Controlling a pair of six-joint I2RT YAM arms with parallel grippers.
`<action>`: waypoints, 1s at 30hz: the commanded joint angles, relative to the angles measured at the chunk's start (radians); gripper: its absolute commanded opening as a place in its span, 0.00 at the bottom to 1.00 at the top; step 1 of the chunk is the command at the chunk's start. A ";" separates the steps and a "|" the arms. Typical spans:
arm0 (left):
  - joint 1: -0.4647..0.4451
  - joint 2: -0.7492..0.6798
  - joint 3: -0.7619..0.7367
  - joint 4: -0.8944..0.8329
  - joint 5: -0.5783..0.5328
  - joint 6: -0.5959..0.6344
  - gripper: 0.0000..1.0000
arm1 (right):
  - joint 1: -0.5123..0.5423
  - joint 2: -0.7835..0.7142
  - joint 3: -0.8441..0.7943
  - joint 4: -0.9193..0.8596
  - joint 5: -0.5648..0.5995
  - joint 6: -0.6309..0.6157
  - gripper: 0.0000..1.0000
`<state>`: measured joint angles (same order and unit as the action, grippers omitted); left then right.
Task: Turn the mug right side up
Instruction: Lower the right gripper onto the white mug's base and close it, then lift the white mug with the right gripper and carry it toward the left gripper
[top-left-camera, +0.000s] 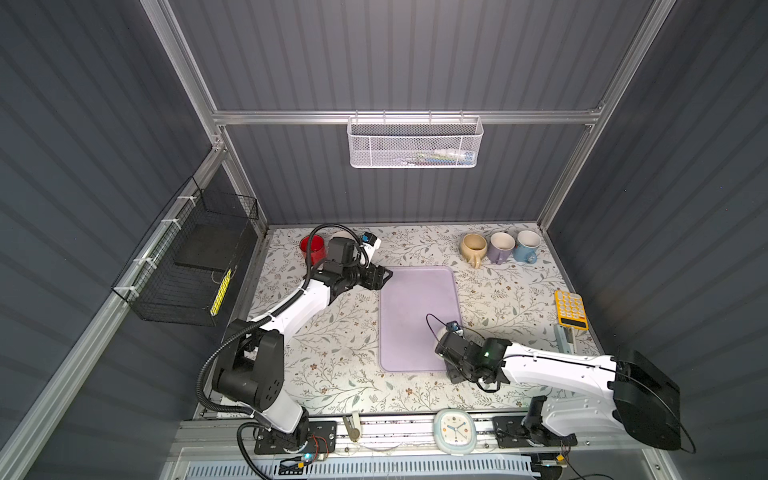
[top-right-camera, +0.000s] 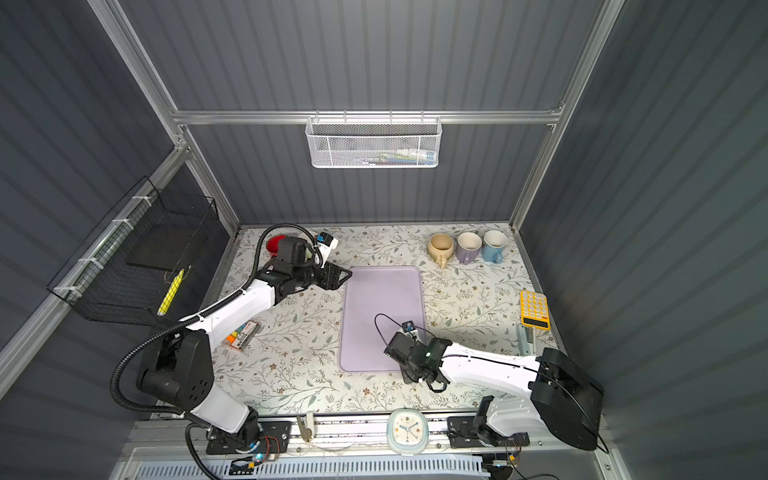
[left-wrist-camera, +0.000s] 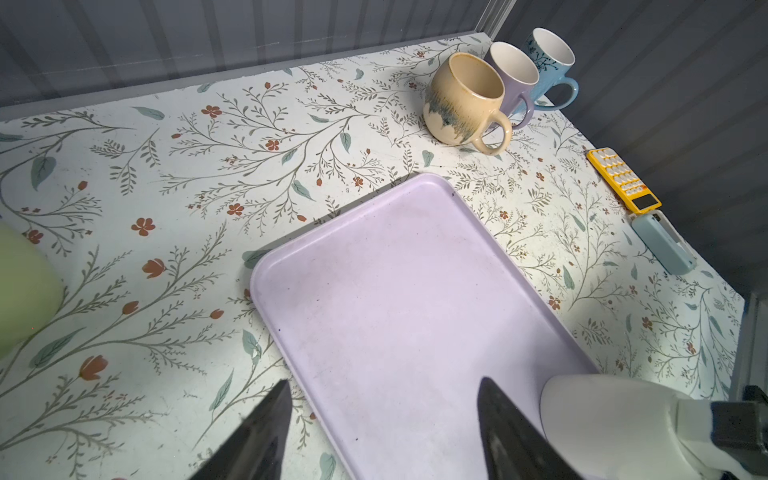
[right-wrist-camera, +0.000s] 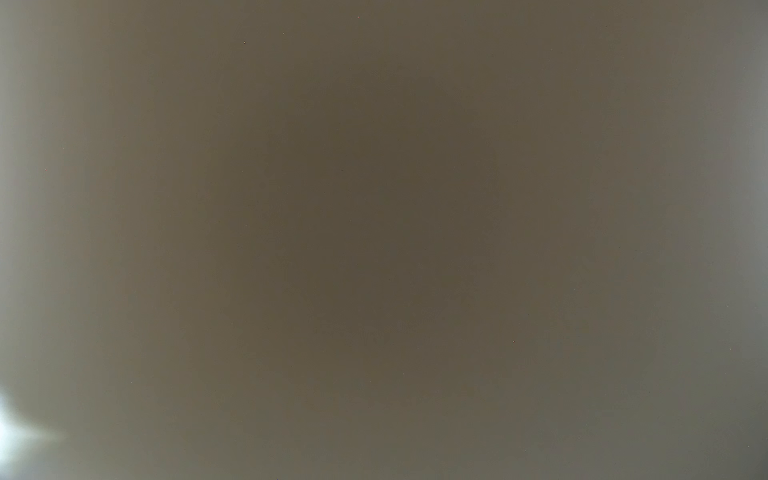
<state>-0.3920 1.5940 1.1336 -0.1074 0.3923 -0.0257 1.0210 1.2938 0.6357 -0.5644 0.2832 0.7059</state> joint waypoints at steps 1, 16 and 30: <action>-0.001 0.010 -0.006 0.008 0.022 0.012 0.70 | 0.002 0.026 -0.008 -0.054 -0.026 0.012 0.08; -0.002 0.010 -0.007 0.008 0.019 0.012 0.70 | -0.033 -0.007 0.075 -0.081 0.032 -0.061 0.00; -0.001 0.021 -0.005 0.015 0.024 0.000 0.70 | -0.220 -0.135 0.093 -0.006 -0.025 -0.192 0.00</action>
<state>-0.3920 1.5974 1.1336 -0.1070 0.3946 -0.0265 0.8360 1.1919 0.6846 -0.6250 0.2558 0.5655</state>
